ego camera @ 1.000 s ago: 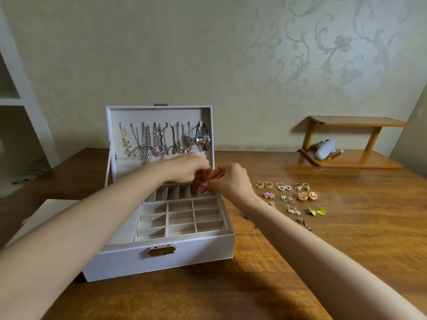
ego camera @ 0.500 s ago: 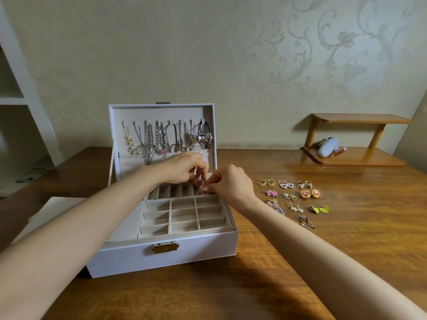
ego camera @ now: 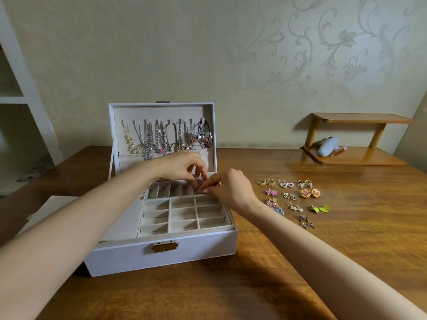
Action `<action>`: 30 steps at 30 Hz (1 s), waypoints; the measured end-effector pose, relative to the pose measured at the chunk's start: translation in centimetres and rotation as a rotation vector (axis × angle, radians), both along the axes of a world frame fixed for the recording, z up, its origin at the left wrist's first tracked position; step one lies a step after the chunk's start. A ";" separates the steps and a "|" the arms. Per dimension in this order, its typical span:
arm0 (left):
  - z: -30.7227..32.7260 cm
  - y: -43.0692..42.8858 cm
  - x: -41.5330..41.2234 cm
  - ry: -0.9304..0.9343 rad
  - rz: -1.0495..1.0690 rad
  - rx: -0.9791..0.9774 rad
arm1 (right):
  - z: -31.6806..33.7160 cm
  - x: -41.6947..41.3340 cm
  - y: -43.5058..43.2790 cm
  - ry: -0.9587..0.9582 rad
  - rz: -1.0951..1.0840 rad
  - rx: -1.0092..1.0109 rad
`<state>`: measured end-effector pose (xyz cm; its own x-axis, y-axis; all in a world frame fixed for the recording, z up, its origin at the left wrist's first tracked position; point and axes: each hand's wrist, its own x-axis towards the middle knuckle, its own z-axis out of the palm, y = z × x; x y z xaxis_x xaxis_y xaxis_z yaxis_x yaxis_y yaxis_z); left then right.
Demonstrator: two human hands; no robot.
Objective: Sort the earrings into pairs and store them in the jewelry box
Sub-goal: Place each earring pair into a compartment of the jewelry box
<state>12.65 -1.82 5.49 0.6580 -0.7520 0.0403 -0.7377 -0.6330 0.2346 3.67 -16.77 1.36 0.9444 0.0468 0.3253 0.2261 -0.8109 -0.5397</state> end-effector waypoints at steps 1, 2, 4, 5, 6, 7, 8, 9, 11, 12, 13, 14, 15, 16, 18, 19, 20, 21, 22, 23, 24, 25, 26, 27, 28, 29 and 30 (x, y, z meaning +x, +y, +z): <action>0.1 0.0 -0.1 -0.003 0.003 0.016 | 0.0 0.0 -0.1 0.000 0.005 0.002; 0.1 0.0 -0.2 -0.012 0.005 0.025 | -0.1 -0.1 -0.2 -0.006 0.004 0.004; -0.2 -0.1 -0.3 -0.044 0.013 0.031 | -0.2 -0.3 -0.4 -0.041 -0.017 0.009; -0.3 -0.2 -0.3 -0.066 0.010 0.031 | -0.2 -0.4 -0.5 -0.062 -0.032 0.009; -0.4 -0.3 -0.3 -0.086 0.008 0.033 | -0.3 -0.5 -0.5 -0.076 -0.042 0.006; -0.5 -0.3 -0.3 -0.102 0.009 0.032 | -0.4 -0.6 -0.6 -0.082 -0.043 0.002; -0.6 -0.4 -0.4 -0.113 0.016 0.029 | -0.5 -0.6 -0.7 -0.083 -0.036 -0.003; -0.7 -0.4 -0.5 -0.118 0.026 0.026 | -0.6 -0.7 -0.8 -0.082 -0.025 -0.007; -0.7 -0.5 -0.7 -0.112 0.042 0.022 | -0.7 -0.6 -1.0 -0.081 0.003 -0.012; -0.7 -0.6 -0.8 -0.106 0.047 0.024 | -0.7 -0.6 -1.0 -0.082 0.014 -0.012; -0.5 -0.6 -0.9 -0.095 0.052 0.028 | -0.7 -0.6 -1.1 -0.083 0.021 -0.011; -0.4 -0.6 -1.0 -0.077 0.058 0.030 | -0.6 -0.6 -1.1 -0.088 0.024 -0.010; -0.3 -0.6 -1.1 -0.056 0.064 0.026 | -0.6 -0.7 -1.1 -0.096 0.025 -0.009; -0.2 -0.5 -1.1 -0.040 0.065 0.020 | -0.6 -0.6 -1.1 -0.102 0.024 -0.008; -0.1 -0.4 -1.2 -0.048 0.051 0.035 | -0.7 -0.5 -1.1 -0.100 0.037 -0.013; -0.2 -0.5 -1.3 -0.078 0.046 0.064 | -0.8 -0.4 -1.1 -0.095 0.046 -0.021; -0.3 -0.5 -1.3 -0.124 0.047 0.105 | -1.0 -0.3 -1.1 -0.088 0.047 -0.030; -0.5 -0.5 -1.3 -0.177 0.050 0.140 | -1.1 -0.2 -1.1 -0.085 0.046 -0.040; -0.6 -0.6 -1.2 -0.223 0.051 0.157 | -1.2 -0.2 -1.1 -0.083 0.045 -0.044; -0.7 -0.7 -1.1 -0.257 0.046 0.155 | -1.2 -0.1 -1.1 -0.082 0.050 -0.045; -0.7 -0.7 -1.1 -0.281 0.036 0.148 | -1.2 -0.2 -1.1 -0.082 0.057 -0.044; -0.7 -0.8 -1.1 -0.294 0.026 0.148 | -1.2 -0.2 -1.1 -0.082 0.065 -0.043; -0.6 -0.8 -1.0 -0.299 0.017 0.153 | -1.1 -0.3 -1.1 -0.085 0.073 -0.040; -0.6 -0.9 -1.1 -0.294 0.012 0.161 | -1.0 -0.5 -1.2 -0.091 0.078 -0.036; -0.4 -0.9 -1.1 -0.280 0.013 0.166 | -1.0 -0.6 -1.3 -0.098 0.075 -0.032; -0.1 -0.9 -1.3 -0.260 0.018 0.156 | -0.9 -0.7 -1.5 -0.108 0.068 -0.025; 0.1 -0.8 -1.4 -0.234 0.032 0.134 | -0.9 -0.8 -1.8 -0.123 0.059 -0.016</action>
